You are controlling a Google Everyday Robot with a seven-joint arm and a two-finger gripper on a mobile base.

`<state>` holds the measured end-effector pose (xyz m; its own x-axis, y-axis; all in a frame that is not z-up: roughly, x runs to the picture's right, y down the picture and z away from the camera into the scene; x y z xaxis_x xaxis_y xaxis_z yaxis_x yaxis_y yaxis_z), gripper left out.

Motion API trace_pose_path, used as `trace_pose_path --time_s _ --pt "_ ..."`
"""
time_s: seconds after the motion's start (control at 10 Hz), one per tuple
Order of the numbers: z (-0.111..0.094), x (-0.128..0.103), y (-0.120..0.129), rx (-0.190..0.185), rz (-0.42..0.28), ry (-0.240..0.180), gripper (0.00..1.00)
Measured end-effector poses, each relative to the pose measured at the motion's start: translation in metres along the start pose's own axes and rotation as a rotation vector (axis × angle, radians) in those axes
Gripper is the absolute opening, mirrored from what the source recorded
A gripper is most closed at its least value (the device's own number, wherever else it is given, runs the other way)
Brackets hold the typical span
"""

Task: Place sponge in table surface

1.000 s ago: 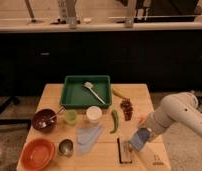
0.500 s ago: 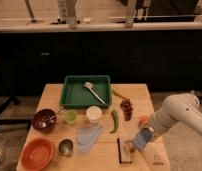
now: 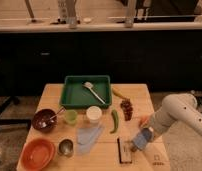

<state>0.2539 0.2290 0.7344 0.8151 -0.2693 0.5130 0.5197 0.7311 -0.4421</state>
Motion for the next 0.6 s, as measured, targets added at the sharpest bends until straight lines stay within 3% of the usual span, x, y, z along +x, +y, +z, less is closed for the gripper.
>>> trace_pose_path --time_s 0.6 --pt "0.015 0.017 0.030 0.020 0.079 -0.008 0.00"
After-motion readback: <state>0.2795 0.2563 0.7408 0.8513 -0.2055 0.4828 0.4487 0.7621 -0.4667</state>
